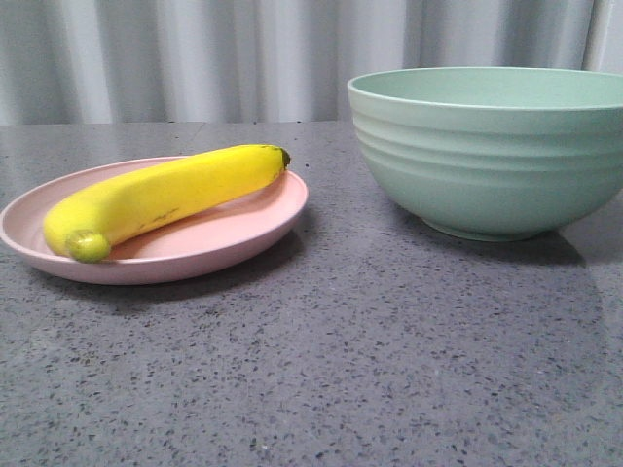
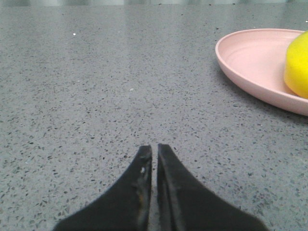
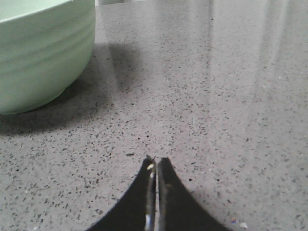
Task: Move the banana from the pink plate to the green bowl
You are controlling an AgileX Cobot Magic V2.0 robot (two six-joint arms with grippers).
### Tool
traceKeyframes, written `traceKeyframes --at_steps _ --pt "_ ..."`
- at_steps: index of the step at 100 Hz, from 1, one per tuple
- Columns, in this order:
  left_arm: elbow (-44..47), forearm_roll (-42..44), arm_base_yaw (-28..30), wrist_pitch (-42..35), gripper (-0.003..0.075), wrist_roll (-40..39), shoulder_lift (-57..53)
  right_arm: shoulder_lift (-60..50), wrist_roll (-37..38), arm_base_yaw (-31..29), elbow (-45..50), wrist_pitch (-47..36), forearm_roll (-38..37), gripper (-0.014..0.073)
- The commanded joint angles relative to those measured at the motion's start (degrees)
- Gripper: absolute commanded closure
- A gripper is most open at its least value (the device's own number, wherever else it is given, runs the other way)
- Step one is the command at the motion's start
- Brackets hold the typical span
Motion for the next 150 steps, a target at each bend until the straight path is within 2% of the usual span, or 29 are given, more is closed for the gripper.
traceKeyframes --at_steps 1,71,120,150 --pt "1.4 -0.7 0.2 -2.2 0.0738 -0.4 -1.0 -0.8 -0.4 -0.3 1.4 -1.1 -0.5 0.0668" --pt "1.4 0.9 0.2 -3.2 0.0738 -0.4 -1.0 -0.8 -0.4 -0.3 1.4 -1.1 -0.5 0.0668" --pt "1.4 2.3 0.2 -7.6 0.0738 -0.4 -1.0 -0.8 -0.4 -0.3 1.4 -1.1 -0.6 0.0668" --pt "1.4 2.4 0.2 -7.7 0.0738 -0.4 -1.0 -0.8 -0.4 -0.3 1.4 -6.1 -0.6 0.0668"
